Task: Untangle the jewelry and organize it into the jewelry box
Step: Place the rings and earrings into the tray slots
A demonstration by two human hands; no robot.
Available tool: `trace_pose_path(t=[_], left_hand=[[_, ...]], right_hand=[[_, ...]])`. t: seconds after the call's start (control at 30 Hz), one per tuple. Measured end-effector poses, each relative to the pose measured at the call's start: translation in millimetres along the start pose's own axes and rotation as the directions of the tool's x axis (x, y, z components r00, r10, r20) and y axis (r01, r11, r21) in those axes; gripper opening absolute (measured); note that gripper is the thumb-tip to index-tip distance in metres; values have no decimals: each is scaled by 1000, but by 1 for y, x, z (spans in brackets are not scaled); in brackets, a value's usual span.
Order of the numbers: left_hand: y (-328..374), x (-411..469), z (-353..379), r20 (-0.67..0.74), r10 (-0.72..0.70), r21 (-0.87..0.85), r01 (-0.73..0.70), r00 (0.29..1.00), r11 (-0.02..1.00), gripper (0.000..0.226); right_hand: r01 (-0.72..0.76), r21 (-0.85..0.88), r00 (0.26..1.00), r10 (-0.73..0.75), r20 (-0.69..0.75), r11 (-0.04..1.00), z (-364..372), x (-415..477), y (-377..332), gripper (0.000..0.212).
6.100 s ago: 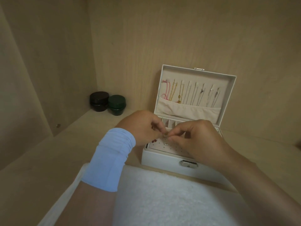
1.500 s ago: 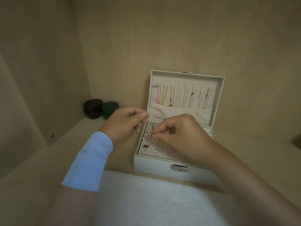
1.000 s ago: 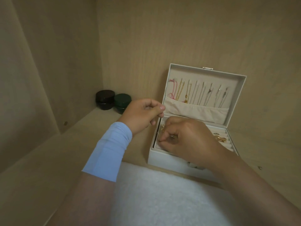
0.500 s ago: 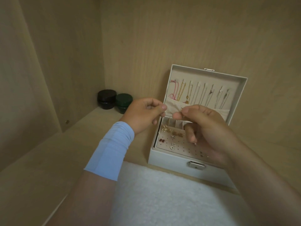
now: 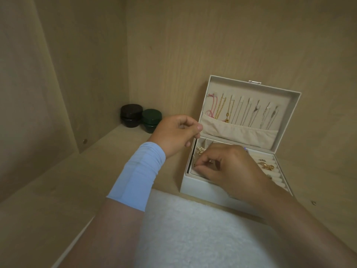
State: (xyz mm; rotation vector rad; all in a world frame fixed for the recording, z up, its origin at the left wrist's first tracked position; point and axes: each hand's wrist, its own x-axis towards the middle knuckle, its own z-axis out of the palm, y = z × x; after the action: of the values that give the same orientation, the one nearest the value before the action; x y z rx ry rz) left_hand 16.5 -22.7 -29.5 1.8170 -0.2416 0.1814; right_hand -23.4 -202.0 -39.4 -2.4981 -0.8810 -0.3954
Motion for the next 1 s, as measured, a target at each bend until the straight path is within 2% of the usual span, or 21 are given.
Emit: trace_pose_path(t=[0.2, 0.37, 0.43, 0.53, 0.67, 0.8, 1.0], left_hand=[[1, 0, 0, -3, -5, 6, 5, 1000, 1000, 10], [3, -2, -1, 4, -12, -9, 12, 1000, 1000, 11], [5, -3, -2, 47, -44, -36, 46, 998, 998, 13], [6, -6, -2, 134, -86, -83, 98, 987, 992, 13], [6, -6, 2, 170, -104, -166, 132, 980, 977, 14], [8, -7, 7, 239, -97, -179, 142, 966, 974, 15], [8, -9, 15, 276, -126, -158, 175, 953, 972, 19]], right_hand=[[60, -102, 997, -65, -47, 993, 6, 2, -1, 10], [54, -149, 994, -40, 97, 987, -3, 3, -1, 6], [12, -77, 992, -2, 130, 997, -7, 4, 0, 9], [-85, 139, 996, 85, 9, 987, -13, 5, 4, 10], [-131, 266, 962, 187, -197, 955, -22, 6, 7, 12], [-108, 286, 941, 191, -281, 952, -21, 6, 8, 26], [-100, 279, 929, 190, -318, 955, -22, 6, 14, 19]])
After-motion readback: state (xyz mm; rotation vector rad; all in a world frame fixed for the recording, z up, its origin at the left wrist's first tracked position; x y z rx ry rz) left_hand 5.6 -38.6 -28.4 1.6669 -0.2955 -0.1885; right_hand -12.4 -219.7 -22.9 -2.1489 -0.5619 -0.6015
